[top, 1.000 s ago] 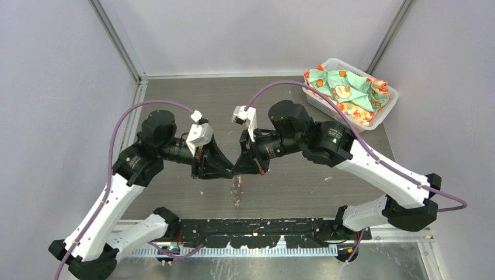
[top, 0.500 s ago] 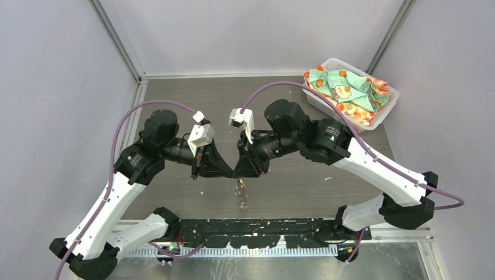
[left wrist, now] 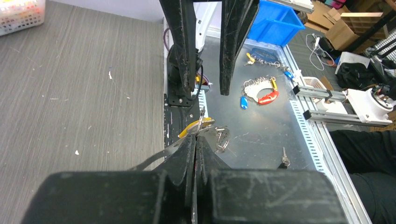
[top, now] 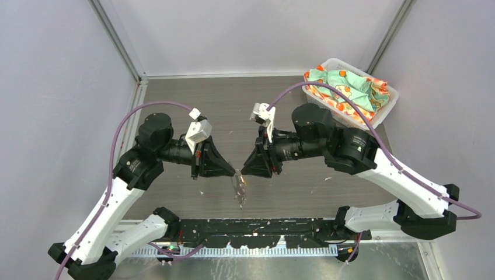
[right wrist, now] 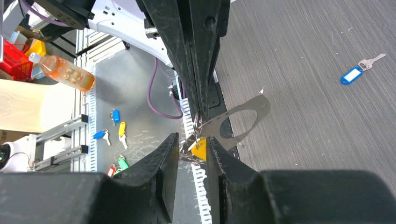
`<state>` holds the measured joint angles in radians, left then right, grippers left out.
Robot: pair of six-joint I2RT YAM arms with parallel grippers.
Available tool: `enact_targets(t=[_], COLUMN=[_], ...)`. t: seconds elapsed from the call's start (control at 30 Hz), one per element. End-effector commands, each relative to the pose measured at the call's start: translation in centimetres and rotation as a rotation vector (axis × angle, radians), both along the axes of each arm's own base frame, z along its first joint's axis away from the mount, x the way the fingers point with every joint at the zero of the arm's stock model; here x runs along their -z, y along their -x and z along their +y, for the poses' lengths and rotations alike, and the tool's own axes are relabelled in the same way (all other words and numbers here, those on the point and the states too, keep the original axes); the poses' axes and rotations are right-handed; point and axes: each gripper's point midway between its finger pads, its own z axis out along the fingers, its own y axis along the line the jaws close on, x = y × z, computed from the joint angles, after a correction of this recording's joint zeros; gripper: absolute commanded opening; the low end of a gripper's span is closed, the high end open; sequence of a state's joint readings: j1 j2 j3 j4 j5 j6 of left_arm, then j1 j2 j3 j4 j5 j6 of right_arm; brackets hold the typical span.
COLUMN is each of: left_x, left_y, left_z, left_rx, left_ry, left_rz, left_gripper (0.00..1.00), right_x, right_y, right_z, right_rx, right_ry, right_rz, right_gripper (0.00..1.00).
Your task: Put the keys on the keyring
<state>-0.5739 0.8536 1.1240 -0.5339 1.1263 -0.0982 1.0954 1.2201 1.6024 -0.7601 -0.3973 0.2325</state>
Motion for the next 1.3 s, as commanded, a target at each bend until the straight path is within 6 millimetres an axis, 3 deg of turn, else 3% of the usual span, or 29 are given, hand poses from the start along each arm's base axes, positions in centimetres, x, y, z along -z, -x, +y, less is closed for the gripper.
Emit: enact_targets(t=[0.0, 0.37, 0.57, 0.8, 0.93, 1.27], left_x=[-2.3, -2.6, -2.6, -2.6, -2.6, -1.7], left_y=[0.3, 0.1, 0.1, -0.1, 0.0, 0.5], left_z=[0.0, -0.1, -0.1, -0.1, 0.0, 0.1], left_rx=[0.002, -0.007, -0.013, -0.024, -0.026, 0.003], left_ry=[0.074, 0.085, 0.086, 0.087, 0.087, 0.069], left_rz=[-0.057, -0.061, -0.064, -0.067, -0.068, -0.055], left_gripper=[0.0, 0.0, 0.0, 0.0, 0.0, 0.0], right_x=[-1.6, -1.8, -1.5, 0.0, 0.3, -0.4], right_y=[-0.4, -0.2, 0.0, -0.6, -1.2, -0.8], right_z=[-0.2, 0.9, 1.3, 1.2, 1.0, 1.0], right_rx=[0.039, 0.006, -0.009, 0.023, 0.045, 0.025], right_ry=[-0.082, -0.124, -0.124, -0.072, -0.052, -0.054], right_rz=[-0.023, -0.001, 0.01, 0.014, -0.008, 0.001], right_gripper=[0.33, 0.34, 0.19, 0.2, 0.02, 0.01])
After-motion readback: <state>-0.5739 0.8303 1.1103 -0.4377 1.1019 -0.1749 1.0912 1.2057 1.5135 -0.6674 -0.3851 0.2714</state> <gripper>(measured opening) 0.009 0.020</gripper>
